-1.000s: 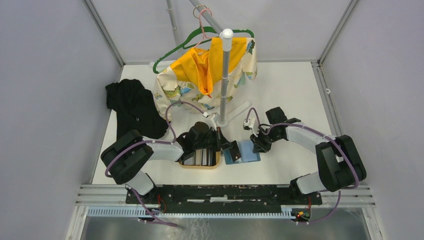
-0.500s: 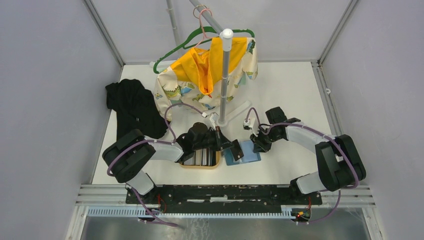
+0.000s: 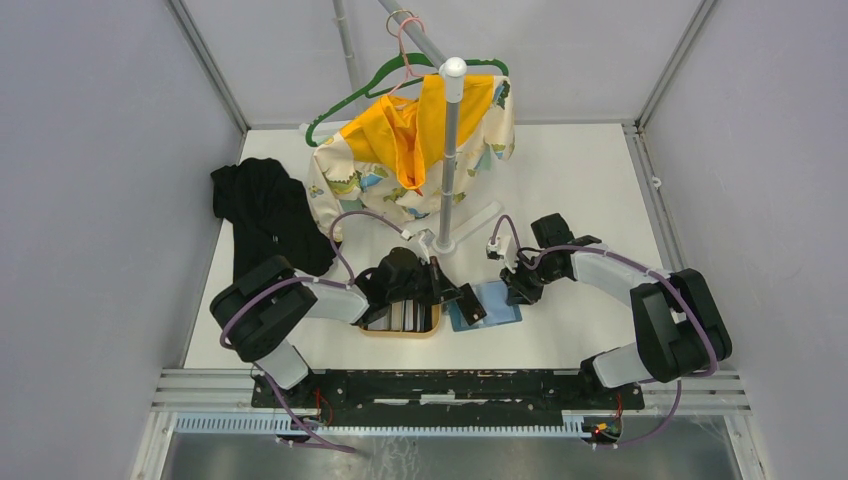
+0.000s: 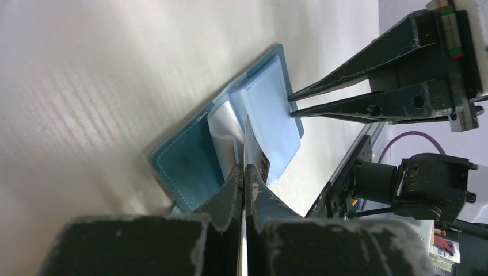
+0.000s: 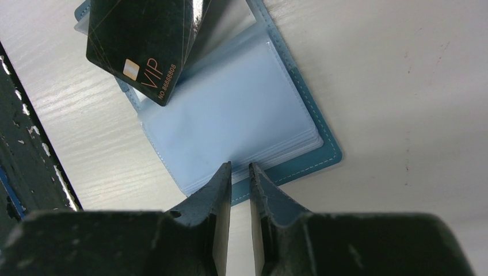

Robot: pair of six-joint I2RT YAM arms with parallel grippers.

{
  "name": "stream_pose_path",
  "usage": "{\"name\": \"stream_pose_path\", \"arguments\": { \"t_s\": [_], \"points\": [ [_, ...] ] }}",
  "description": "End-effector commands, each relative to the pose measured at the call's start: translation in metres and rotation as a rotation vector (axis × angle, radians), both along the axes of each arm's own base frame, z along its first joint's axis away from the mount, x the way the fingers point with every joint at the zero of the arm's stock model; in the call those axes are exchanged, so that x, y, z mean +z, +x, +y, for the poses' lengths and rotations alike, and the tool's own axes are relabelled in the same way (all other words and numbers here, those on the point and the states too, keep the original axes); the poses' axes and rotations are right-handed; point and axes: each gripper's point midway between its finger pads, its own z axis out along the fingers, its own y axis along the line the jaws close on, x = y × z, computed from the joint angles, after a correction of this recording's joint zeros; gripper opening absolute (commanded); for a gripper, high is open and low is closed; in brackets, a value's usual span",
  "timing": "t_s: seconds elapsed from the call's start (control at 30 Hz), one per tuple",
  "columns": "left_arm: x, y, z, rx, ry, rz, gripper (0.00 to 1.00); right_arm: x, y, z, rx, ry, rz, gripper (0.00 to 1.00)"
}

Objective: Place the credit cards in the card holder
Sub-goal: Insert the credit card into the card holder.

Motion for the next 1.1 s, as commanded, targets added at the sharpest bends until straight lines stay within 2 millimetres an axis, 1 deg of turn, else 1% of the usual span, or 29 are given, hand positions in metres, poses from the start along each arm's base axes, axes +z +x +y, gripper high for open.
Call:
{"name": "stream_pose_path", "arguments": {
  "t_s": [0.0, 0.13, 0.3, 0.4, 0.6, 0.73, 0.83, 1.07],
  "points": [
    [0.008, 0.009, 0.006, 0.035, 0.039, -0.045, 0.02, -0.002, 0.011, -0.003, -0.009, -0.036, -0.03, 0.23],
    [0.006, 0.009, 0.005, 0.03, 0.046, -0.036, 0.02, -0.002, 0.011, -0.003, -0.008, -0.035, -0.028, 0.23],
    [0.005, 0.007, -0.002, 0.014, 0.007, -0.017, 0.02, -0.001, 0.011, -0.002, -0.008, -0.034, -0.03, 0.23],
    [0.011, 0.006, -0.006, 0.008, -0.029, -0.017, 0.02, -0.001, 0.01, -0.002, -0.006, -0.035, -0.029, 0.23],
    [0.026, 0.005, -0.002, 0.015, -0.052, -0.042, 0.02, -0.001, 0.01, -0.002, -0.003, -0.033, -0.027, 0.23],
    [0.033, 0.003, -0.002, 0.007, -0.063, -0.048, 0.02, -0.001, 0.01, -0.002, -0.002, -0.032, -0.026, 0.23],
    [0.033, 0.001, -0.005, -0.002, -0.077, -0.04, 0.02, -0.001, 0.01, -0.002, -0.001, -0.032, -0.026, 0.23],
    [0.026, 0.001, -0.014, -0.018, -0.119, -0.005, 0.02, -0.001, 0.009, -0.001, 0.002, -0.033, -0.026, 0.23]
  ]
}}
